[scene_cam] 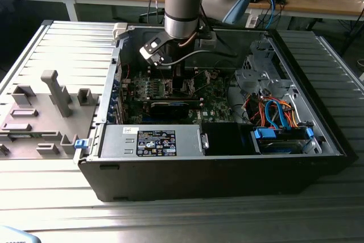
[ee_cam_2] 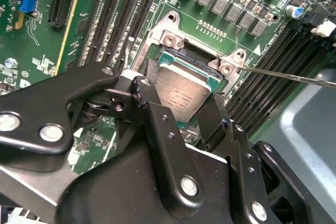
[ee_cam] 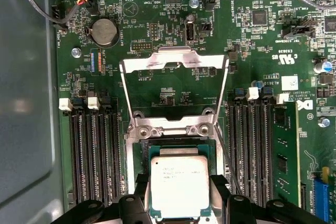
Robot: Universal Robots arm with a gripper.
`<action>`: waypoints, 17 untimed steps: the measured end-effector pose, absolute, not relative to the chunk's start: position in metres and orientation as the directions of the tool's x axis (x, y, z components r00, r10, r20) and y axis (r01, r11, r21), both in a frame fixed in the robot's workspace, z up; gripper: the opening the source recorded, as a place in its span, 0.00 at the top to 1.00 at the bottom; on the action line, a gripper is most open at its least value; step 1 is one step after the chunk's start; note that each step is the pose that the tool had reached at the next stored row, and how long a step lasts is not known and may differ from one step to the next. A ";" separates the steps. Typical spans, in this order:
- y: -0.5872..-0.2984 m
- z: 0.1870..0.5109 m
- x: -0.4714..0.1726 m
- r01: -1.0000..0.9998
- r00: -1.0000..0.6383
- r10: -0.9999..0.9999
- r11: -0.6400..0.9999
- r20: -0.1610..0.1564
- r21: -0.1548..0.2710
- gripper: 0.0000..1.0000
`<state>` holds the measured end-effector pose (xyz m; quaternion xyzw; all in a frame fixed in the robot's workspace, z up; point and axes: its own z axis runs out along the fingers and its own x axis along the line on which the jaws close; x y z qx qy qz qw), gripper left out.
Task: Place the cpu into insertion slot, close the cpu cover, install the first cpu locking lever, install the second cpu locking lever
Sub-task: 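Place the cpu into insertion slot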
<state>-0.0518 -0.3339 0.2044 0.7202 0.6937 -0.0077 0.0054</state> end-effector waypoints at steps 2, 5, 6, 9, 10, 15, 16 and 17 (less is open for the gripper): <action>-0.333 0.204 -0.052 0.999 0.037 0.999 -0.038 -0.018 -0.003 0.45; -0.330 0.203 -0.052 0.999 0.037 0.999 -0.037 -0.018 -0.003 0.45; -0.330 0.202 -0.051 0.999 0.037 0.999 -0.037 -0.019 -0.003 0.45; -0.330 0.202 -0.051 0.999 0.037 0.999 -0.038 -0.019 -0.003 0.45; -0.330 0.202 -0.051 0.999 0.037 0.999 -0.038 -0.019 -0.003 0.45; -0.330 0.202 -0.051 0.999 0.037 0.999 -0.038 -0.019 -0.003 0.45; -0.330 0.202 -0.051 0.999 0.037 0.999 -0.037 -0.019 -0.003 0.45; -0.330 0.202 -0.050 0.999 0.037 0.999 -0.037 -0.019 -0.003 0.45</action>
